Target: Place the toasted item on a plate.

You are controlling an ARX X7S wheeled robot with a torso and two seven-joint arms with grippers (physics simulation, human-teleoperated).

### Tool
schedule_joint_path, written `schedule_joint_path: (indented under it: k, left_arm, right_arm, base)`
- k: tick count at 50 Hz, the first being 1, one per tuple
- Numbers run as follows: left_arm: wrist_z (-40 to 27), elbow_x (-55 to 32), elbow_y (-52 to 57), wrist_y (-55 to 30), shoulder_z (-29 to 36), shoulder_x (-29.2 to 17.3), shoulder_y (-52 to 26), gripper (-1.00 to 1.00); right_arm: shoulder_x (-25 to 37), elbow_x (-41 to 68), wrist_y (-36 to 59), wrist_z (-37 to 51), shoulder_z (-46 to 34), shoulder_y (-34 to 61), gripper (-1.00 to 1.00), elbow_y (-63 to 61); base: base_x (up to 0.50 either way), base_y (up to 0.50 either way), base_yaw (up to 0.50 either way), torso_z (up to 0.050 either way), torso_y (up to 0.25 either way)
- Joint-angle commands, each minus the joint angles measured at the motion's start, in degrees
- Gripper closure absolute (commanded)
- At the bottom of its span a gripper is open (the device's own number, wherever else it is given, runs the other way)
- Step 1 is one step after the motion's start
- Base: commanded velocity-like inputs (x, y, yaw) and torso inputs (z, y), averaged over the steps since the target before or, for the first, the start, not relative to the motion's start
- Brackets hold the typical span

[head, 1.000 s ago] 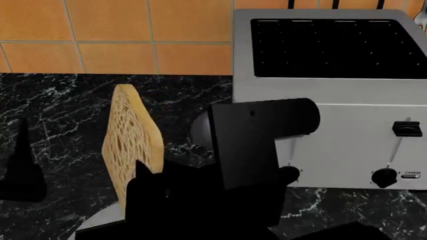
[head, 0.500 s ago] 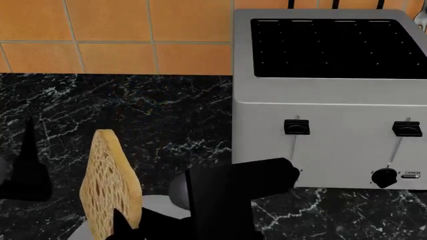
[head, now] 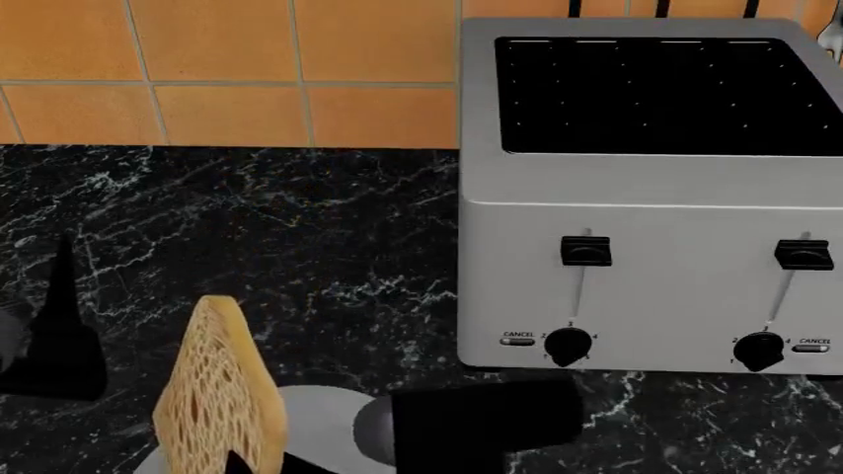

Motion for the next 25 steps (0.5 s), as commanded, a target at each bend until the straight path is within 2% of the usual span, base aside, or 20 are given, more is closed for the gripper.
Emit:
schedule_joint_path:
  k: [1,25]
  left_arm:
    - [-0.03,-0.15,-0.10,-0.50,0.51,-0.02,-0.90,-1.00]
    - [-0.09,0.32,-1.23,0.83,1.69,-0.09,-0.66,-1.00]
  right_arm:
    - [-0.29,-2.03,-1.55,-2.71,2.34,-4.42,1.00,-1.66]
    - [0.42,-4.97,-2.93,-4.05,3.33,-10.11,1.00,-4.37]
  base:
    - [0.00,0.00,0.00,0.000,0.000]
    - [0.00,0.00,0.00,0.000,0.000]
